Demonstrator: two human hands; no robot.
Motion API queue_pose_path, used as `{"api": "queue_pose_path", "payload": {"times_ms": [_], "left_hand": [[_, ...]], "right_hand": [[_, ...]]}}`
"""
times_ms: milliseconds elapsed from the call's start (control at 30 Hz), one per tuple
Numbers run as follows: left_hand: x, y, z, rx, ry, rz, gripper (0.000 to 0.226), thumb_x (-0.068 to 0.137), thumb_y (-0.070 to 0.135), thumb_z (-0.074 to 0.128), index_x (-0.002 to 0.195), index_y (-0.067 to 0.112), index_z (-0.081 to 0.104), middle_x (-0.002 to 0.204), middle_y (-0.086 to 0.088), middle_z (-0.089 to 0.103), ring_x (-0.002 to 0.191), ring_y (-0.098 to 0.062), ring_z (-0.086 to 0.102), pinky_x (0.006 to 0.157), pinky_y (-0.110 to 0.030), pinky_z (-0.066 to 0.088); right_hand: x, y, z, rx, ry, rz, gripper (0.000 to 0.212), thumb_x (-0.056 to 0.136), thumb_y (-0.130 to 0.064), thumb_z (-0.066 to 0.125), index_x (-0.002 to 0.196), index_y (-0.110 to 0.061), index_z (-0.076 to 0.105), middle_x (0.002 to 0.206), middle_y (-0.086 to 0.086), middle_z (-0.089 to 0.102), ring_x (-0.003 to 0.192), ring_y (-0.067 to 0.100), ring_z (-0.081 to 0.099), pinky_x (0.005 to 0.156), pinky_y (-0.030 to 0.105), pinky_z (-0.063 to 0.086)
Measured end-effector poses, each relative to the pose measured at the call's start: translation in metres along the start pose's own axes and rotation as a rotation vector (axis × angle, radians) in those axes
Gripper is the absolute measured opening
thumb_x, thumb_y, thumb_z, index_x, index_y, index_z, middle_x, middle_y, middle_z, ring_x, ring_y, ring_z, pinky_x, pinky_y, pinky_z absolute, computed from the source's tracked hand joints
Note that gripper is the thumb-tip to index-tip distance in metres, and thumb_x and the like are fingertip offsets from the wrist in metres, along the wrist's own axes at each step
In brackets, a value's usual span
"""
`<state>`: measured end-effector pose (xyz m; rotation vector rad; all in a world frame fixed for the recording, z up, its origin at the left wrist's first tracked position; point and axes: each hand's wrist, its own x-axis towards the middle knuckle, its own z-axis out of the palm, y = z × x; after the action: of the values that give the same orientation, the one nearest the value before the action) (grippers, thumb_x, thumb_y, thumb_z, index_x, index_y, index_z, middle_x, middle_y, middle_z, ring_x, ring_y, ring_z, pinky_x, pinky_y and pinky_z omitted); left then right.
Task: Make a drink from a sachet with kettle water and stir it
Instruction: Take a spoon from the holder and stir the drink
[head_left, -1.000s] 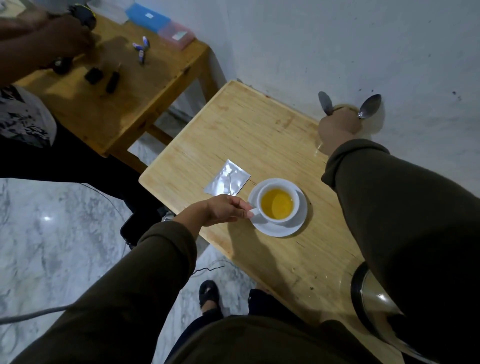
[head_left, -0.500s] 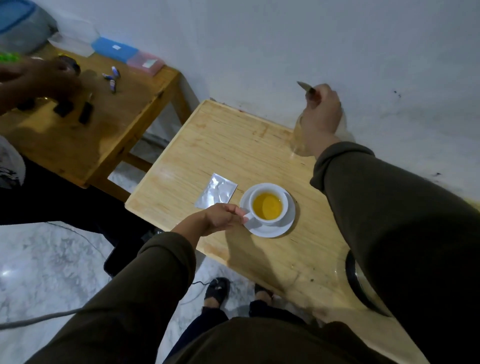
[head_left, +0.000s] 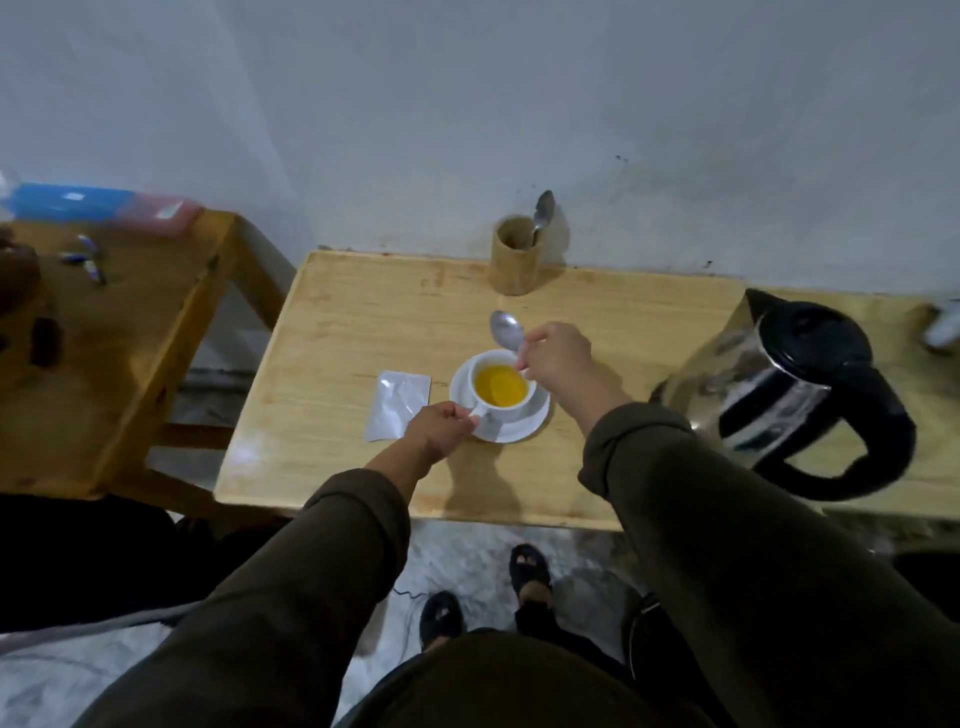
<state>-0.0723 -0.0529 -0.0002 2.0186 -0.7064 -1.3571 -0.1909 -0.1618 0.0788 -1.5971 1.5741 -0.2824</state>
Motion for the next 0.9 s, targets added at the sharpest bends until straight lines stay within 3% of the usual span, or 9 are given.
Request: {"api": "queue_pose_path", "payload": {"times_ms": [100,167,233,333,367,533,667,833,900], "left_hand": [[-0.003,0.002,0.001,0.049,0.009,0.026,0.028,0.089,0.032,0.06,0.065,0.022,0.051,0.071,0.003,0.052,0.067,-0.013,0.046,0.067,-0.026,0.039],[-0.004,0.002,0.001,0.057,0.016,0.042,0.028,0.089,0.032,0.059,0.065,0.022,0.049,0.069,0.005,0.049,0.064,-0.011,0.044,0.059,-0.024,0.036],[-0.003,0.0,0.001,0.058,0.019,0.054,0.028,0.089,0.033,0.059,0.065,0.022,0.049,0.069,0.006,0.049,0.068,-0.014,0.045,0.059,-0.023,0.036],[-0.002,0.0,0.002,0.059,0.023,0.052,0.028,0.089,0.034,0.06,0.066,0.022,0.05,0.071,0.005,0.05,0.073,-0.016,0.046,0.06,-0.023,0.036],[-0.002,-0.001,0.003,0.061,0.026,0.052,0.027,0.088,0.034,0.06,0.066,0.022,0.05,0.074,0.004,0.051,0.074,-0.017,0.046,0.061,-0.024,0.037],[-0.001,0.0,0.003,0.049,0.011,0.037,0.021,0.088,0.036,0.061,0.084,0.016,0.057,0.088,0.0,0.056,0.088,-0.019,0.05,0.072,-0.028,0.042],[0.001,-0.001,0.003,0.025,0.017,0.014,0.023,0.083,0.04,0.066,0.074,0.022,0.057,0.097,-0.003,0.06,0.092,-0.02,0.053,0.084,-0.031,0.044],[0.001,-0.001,0.002,0.014,0.018,-0.012,0.026,0.082,0.041,0.067,0.087,0.016,0.062,0.098,-0.004,0.062,0.091,-0.019,0.054,0.081,-0.03,0.043],[0.001,-0.001,0.003,0.016,0.024,-0.017,0.026,0.082,0.04,0.068,0.088,0.015,0.063,0.098,-0.003,0.061,0.091,-0.019,0.054,0.08,-0.03,0.043]], "right_hand": [[-0.018,0.012,0.005,0.12,-0.029,0.09,0.024,0.077,0.003,0.061,0.09,-0.015,0.051,0.094,0.017,0.068,0.067,0.025,0.062,0.063,0.033,0.052],[-0.023,0.017,0.004,0.162,-0.05,0.108,0.023,0.079,0.006,0.058,0.073,-0.015,0.05,0.077,0.014,0.068,0.056,0.02,0.059,0.068,0.036,0.054],[-0.029,0.018,0.002,0.23,-0.097,0.116,0.028,0.081,0.007,0.057,0.062,-0.014,0.052,0.063,0.01,0.064,0.053,0.018,0.059,0.071,0.038,0.056],[-0.04,0.021,-0.003,0.311,-0.174,0.151,0.026,0.081,0.007,0.06,0.061,-0.009,0.059,0.067,0.017,0.061,0.055,0.021,0.054,0.043,0.019,0.044],[-0.043,0.021,-0.003,0.355,-0.191,0.165,0.024,0.083,0.007,0.057,0.062,-0.006,0.061,0.074,0.021,0.062,0.058,0.023,0.052,0.042,0.019,0.041],[-0.042,0.026,-0.003,0.425,-0.33,0.201,0.024,0.091,0.004,0.047,0.081,-0.006,0.066,0.07,0.008,0.065,0.063,0.014,0.058,0.057,0.022,0.04],[-0.034,0.029,-0.002,0.334,-0.418,0.167,0.013,0.086,0.001,0.062,0.09,-0.01,0.067,0.07,-0.003,0.065,0.067,0.008,0.06,0.059,0.02,0.04],[-0.019,0.03,0.005,0.306,-0.273,0.092,0.02,0.085,-0.023,0.069,0.092,-0.008,0.059,0.084,0.011,0.064,0.064,0.014,0.059,0.055,0.024,0.044],[-0.012,0.027,0.005,0.166,-0.175,0.022,0.024,0.09,-0.029,0.061,0.088,-0.005,0.064,0.083,0.013,0.068,0.068,0.02,0.063,0.07,0.034,0.054]]}}
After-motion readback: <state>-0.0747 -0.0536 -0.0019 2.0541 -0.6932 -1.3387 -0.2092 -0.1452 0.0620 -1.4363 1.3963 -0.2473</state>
